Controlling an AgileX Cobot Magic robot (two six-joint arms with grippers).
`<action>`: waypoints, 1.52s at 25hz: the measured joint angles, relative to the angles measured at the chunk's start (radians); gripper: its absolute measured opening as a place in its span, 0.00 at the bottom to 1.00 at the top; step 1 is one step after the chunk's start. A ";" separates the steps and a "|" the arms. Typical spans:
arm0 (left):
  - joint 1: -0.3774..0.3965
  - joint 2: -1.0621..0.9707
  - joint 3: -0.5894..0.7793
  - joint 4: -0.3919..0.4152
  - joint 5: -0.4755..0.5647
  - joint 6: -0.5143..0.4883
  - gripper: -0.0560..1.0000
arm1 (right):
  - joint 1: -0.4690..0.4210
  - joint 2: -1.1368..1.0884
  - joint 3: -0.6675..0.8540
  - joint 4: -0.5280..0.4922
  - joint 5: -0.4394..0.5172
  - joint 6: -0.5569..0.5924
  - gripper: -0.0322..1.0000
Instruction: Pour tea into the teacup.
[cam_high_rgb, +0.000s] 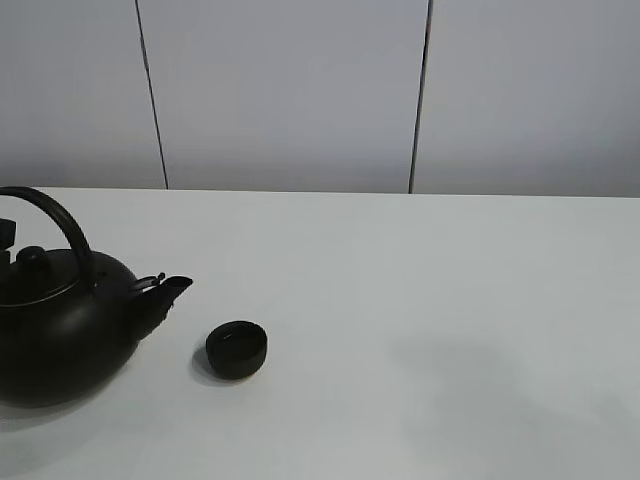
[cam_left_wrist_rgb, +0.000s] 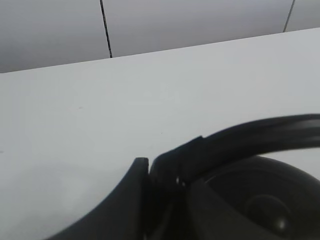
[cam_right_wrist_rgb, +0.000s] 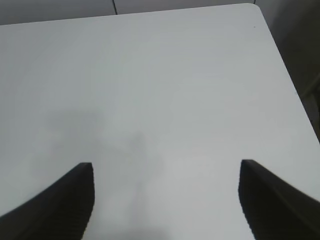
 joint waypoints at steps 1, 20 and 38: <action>0.000 0.000 0.000 0.000 0.000 0.000 0.16 | 0.000 0.000 0.000 0.000 0.000 0.000 0.56; 0.000 0.084 0.000 0.000 -0.086 -0.007 0.17 | 0.000 0.000 0.000 0.000 0.000 0.000 0.56; 0.000 0.083 0.047 0.010 -0.137 -0.043 0.33 | 0.000 0.000 0.000 0.000 -0.001 0.000 0.56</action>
